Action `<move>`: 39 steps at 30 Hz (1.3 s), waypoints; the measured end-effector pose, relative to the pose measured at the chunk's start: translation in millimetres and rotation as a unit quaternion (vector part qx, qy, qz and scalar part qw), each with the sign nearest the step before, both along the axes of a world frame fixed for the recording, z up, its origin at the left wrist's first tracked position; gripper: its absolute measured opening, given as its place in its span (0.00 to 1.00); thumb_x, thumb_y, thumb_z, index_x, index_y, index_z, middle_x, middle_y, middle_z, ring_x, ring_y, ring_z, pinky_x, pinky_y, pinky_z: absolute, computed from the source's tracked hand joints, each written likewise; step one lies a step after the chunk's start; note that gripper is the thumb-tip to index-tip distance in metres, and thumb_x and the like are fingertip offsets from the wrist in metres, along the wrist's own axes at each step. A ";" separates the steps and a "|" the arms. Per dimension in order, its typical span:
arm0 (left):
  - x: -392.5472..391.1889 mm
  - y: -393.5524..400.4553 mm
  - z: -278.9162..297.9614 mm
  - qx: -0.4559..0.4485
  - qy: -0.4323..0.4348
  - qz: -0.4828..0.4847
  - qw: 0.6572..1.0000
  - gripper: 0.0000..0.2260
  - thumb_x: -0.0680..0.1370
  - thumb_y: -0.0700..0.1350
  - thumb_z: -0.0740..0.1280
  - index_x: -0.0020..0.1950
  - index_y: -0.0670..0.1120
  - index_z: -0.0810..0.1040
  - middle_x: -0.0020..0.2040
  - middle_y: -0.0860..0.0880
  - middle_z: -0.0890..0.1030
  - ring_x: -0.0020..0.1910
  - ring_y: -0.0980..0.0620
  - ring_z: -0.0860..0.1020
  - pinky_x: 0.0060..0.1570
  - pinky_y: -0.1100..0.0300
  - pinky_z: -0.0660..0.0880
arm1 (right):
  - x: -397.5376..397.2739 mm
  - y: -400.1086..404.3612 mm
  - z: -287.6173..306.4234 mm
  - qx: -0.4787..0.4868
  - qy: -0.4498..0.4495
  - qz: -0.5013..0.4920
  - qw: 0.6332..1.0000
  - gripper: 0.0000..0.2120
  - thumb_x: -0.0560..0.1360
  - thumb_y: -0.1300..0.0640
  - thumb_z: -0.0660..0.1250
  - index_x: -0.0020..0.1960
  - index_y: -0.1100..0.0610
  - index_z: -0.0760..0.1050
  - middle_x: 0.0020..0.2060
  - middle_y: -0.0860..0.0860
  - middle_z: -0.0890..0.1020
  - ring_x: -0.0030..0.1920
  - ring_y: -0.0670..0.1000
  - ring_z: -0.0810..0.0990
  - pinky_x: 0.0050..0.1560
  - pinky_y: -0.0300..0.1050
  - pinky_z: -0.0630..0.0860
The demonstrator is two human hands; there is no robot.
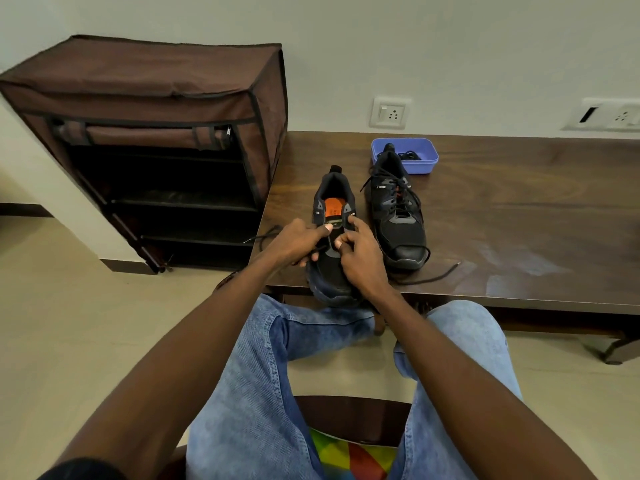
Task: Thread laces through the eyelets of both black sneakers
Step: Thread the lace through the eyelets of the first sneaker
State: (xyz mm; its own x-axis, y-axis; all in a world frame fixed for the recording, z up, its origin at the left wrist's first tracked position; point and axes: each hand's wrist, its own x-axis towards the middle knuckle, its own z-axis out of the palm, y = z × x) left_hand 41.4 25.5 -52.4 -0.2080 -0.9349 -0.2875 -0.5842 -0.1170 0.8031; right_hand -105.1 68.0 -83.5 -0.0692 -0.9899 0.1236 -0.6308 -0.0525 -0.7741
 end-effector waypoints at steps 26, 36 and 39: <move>-2.2 -1.4 -7.5 -0.039 -0.044 0.012 0.998 0.18 0.83 0.57 0.60 0.41 0.45 0.76 0.29 0.47 0.76 0.19 0.58 0.70 0.24 0.63 0.67 | -7.0 4.1 5.9 -0.020 0.039 0.015 0.999 0.05 0.80 0.64 0.60 0.52 0.61 0.75 0.65 0.57 0.76 0.63 0.56 0.76 0.63 0.53 0.72; -1.0 0.9 -7.6 -0.056 -0.066 0.008 0.996 0.19 0.83 0.59 0.59 0.42 0.46 0.77 0.31 0.47 0.78 0.21 0.59 0.71 0.24 0.64 0.67 | -19.1 1.4 12.2 -0.092 -0.044 -0.195 0.975 0.11 0.77 0.65 0.64 0.59 0.59 0.74 0.65 0.57 0.72 0.64 0.56 0.73 0.64 0.48 0.72; 0.3 0.9 -7.0 -0.051 -0.070 0.002 0.996 0.19 0.83 0.59 0.59 0.45 0.46 0.78 0.31 0.48 0.78 0.25 0.57 0.73 0.23 0.66 0.67 | -16.1 -1.3 4.7 -0.163 0.141 -0.041 0.976 0.18 0.76 0.61 0.68 0.66 0.57 0.76 0.74 0.58 0.65 0.76 0.59 0.60 0.73 0.55 0.61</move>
State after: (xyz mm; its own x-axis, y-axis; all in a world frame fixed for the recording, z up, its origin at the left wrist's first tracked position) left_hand 41.6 26.4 -59.4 -0.1683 -0.9615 -0.2171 -0.6915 -0.0417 0.7212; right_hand -121.2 66.7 -78.8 -0.0644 -0.8877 0.4559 -0.8290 -0.2067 -0.5196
